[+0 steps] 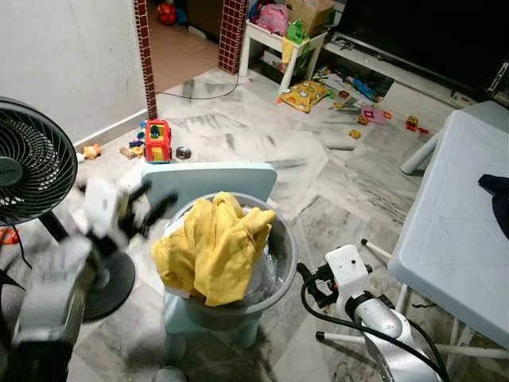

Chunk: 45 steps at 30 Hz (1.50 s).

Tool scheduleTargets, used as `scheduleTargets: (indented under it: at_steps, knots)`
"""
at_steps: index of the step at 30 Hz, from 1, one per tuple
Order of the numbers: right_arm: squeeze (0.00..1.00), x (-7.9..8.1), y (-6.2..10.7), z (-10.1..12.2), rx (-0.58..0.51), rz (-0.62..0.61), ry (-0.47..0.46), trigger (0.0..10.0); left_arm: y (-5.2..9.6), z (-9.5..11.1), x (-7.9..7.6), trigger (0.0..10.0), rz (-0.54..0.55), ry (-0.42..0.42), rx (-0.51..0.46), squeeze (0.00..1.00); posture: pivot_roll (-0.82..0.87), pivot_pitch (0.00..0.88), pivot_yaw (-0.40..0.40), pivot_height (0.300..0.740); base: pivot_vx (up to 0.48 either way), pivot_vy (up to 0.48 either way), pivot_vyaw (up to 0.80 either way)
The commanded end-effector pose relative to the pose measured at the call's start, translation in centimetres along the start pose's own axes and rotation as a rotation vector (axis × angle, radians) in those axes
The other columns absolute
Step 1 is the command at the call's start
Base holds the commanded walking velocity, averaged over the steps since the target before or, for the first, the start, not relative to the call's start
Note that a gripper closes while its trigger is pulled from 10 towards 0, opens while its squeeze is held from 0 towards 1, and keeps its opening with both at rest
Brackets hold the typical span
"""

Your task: Hang hanger

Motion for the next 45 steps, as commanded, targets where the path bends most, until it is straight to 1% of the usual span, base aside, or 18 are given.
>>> scheduleTargets:
  at_steps: [1,3,4,5,6,8,9,14,18,23,24,25,26,27,28,32,37,45]
  knots:
    - [0.0,-0.5,0.2,-0.2,0.005,-0.016,0.004,10.0,-1.7,0.6,-1.4,10.0,-0.019,0.023,-0.007,1.0,0.17,0.102,-0.183,0.74,0.0,0.0,0.0]
    - [0.0,-0.5,0.2,-0.2,0.005,-0.015,0.003,10.0,-2.3,0.7,-1.8,10.0,-0.029,0.042,-0.012,1.0,0.18,0.104,-0.189,0.74,0.0,0.0,0.0]
    - [0.0,-0.3,0.1,-0.2,0.004,-0.01,0.001,10.0,-3.5,0.6,-2.7,10.0,-0.045,0.032,-0.003,1.0,0.18,0.102,-0.19,0.74,0.0,0.0,0.0]
    - [0.0,0.2,-0.2,0.0,0.001,0.006,0.004,10.0,-6.1,0.0,-4.4,10.0,-0.077,0.051,0.021,1.0,0.16,0.099,-0.189,0.74,0.0,0.0,0.0]
    - [0.0,0.2,-0.2,0.0,0.001,0.006,0.004,10.0,-6.1,0.0,-4.4,10.0,-0.077,0.051,0.021,1.0,0.16,0.099,-0.189,0.74,0.0,0.0,0.0]
    - [0.0,0.3,-0.3,0.7,-0.018,0.003,0.004,10.0,-8.5,-2.4,-6.9,10.0,-0.122,0.095,0.168,1.0,0.14,0.094,-0.173,0.74,0.0,0.0,0.0]
    - [0.0,0.3,-0.3,0.7,-0.018,0.003,0.004,10.0,-8.5,-2.4,-6.9,10.0,-0.122,0.095,0.168,1.0,0.14,0.094,-0.173,0.74,0.0,0.0,0.0]
    - [0.0,-0.4,0.4,0.4,-0.013,-0.035,-0.003,10.0,-9.4,-7.0,-9.0,10.0,-0.116,0.17,0.454,1.0,0.11,0.093,-0.151,0.74,0.0,0.0,0.0]
    - [0.0,-0.3,0.6,0.3,-0.012,-0.038,-0.005,10.0,-9.1,-8.6,-9.6,10.0,-0.126,0.178,0.53,1.0,0.1,0.094,-0.145,0.74,0.0,0.0,0.0]
    - [0.0,-0.3,1.0,0.3,-0.011,-0.041,-0.004,10.0,-7.3,-11.4,-10.3,10.0,-0.158,0.179,0.66,1.0,0.09,0.093,-0.143,0.74,0.0,0.0,0.0]
    - [0.0,-0.4,1.0,0.3,-0.01,-0.042,-0.002,10.0,-6.6,-12.1,-10.5,7.7,-0.184,0.161,0.692,1.0,0.09,0.092,-0.144,0.74,0.0,0.0,0.0]
    - [0.0,-0.4,1.0,0.3,-0.01,-0.042,-0.002,10.0,-6.6,-12.1,-10.5,7.7,-0.184,0.161,0.692,1.0,0.09,0.092,-0.144,0.74,0.0,0.0,0.0]
    - [0.0,-0.6,1.0,0.3,-0.008,-0.045,0.0,10.0,-5.5,-13.4,-10.6,3.7,-0.21,0.13,0.738,1.0,0.09,0.092,-0.144,0.74,0.0,0.0,0.0]
    - [0.0,-0.7,1.0,0.3,-0.008,-0.047,0.002,10.0,-4.8,-14.1,-10.5,0.0,-0.214,0.129,0.757,0.38,0.09,0.092,-0.144,0.74,0.0,0.0,0.0]
    - [0.0,-0.7,1.0,0.4,-0.009,-0.048,0.002,10.0,-4.4,-14.4,-10.5,0.0,-0.221,0.126,0.766,0.0,0.09,0.093,-0.144,0.74,0.0,0.0,0.0]
    - [0.0,-0.8,0.9,0.5,-0.012,-0.049,0.003,10.0,-3.2,-15.3,-10.2,0.0,-0.221,0.127,0.799,0.0,0.1,0.094,-0.149,0.74,0.0,0.0,0.0]
    - [0.0,-0.4,0.8,0.6,-0.012,-0.033,0.007,10.0,0.2,-17.1,-8.8,0.0,-0.205,0.117,0.85,0.0,0.11,0.093,-0.154,0.74,0.0,0.0,0.0]
    - [0.0,-0.8,1.1,0.1,0.001,-0.045,0.002,10.0,3.7,-16.8,-6.3,0.0,-0.179,0.07,0.851,0.0,0.12,0.108,-0.152,0.74,0.0,0.0,0.0]
Point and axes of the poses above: a point about 5 cm out from each wrist's last joint towards the gripper, its own y axis pointing back from the gripper into the wrist, its own z axis along the axis of the wrist's last joint, x = y × z, the point moved 3 cm from there along -y, pointing out of the wrist towards the gripper, and after that the axes turned 2 degrees about -y, right-handed, at the moved point
